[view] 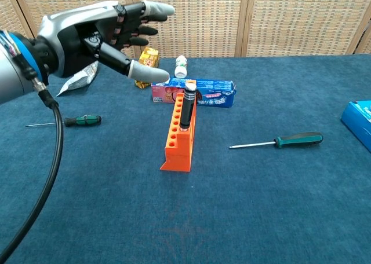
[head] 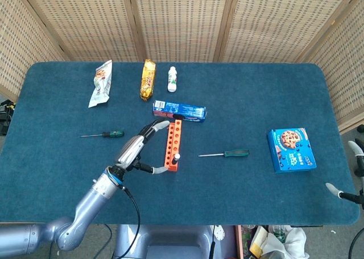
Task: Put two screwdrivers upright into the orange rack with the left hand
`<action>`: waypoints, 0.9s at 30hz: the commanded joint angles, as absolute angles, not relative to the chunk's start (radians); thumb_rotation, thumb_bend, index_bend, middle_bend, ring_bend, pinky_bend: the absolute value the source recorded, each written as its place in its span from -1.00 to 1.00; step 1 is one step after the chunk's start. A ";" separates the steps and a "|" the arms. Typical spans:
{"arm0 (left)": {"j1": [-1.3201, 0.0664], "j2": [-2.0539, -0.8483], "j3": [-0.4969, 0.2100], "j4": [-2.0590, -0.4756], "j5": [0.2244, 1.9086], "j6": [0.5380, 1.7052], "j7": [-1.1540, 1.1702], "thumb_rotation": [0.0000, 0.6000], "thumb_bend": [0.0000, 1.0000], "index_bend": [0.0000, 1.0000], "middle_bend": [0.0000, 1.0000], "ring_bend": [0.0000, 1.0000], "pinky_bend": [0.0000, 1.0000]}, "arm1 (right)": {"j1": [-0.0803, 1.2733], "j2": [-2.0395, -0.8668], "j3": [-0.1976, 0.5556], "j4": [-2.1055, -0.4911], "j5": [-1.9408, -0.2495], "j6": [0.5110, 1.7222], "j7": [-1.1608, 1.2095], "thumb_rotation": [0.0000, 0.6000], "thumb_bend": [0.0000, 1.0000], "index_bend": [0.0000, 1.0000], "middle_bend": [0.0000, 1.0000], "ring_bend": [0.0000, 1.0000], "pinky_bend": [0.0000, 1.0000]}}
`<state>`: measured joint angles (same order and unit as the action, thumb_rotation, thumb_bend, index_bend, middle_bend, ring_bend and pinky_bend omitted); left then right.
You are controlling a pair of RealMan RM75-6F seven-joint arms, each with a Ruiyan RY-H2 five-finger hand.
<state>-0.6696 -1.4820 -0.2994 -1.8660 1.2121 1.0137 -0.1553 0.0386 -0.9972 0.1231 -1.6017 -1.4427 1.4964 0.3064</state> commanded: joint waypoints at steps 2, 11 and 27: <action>-0.732 -1.452 -0.338 -1.921 1.091 1.013 0.050 1.00 -1.00 -1.00 -1.00 -1.00 -1.00 | 0.040 -1.000 0.122 -1.603 -1.443 1.495 0.297 1.00 -1.00 -1.00 -1.00 -1.00 -1.00; -0.845 -1.437 -0.359 -1.961 0.874 0.991 0.272 1.00 -1.00 -1.00 -1.00 -1.00 -1.00 | 0.044 -1.002 0.125 -1.600 -1.430 1.485 0.294 1.00 -1.00 -1.00 -1.00 -1.00 -1.00; -0.993 -1.535 -0.399 -1.865 0.656 1.083 0.422 1.00 -1.00 -1.00 -1.00 -1.00 -1.00 | 0.048 -1.004 0.126 -1.597 -1.424 1.475 0.294 1.00 -1.00 -1.00 -1.00 -1.00 -1.00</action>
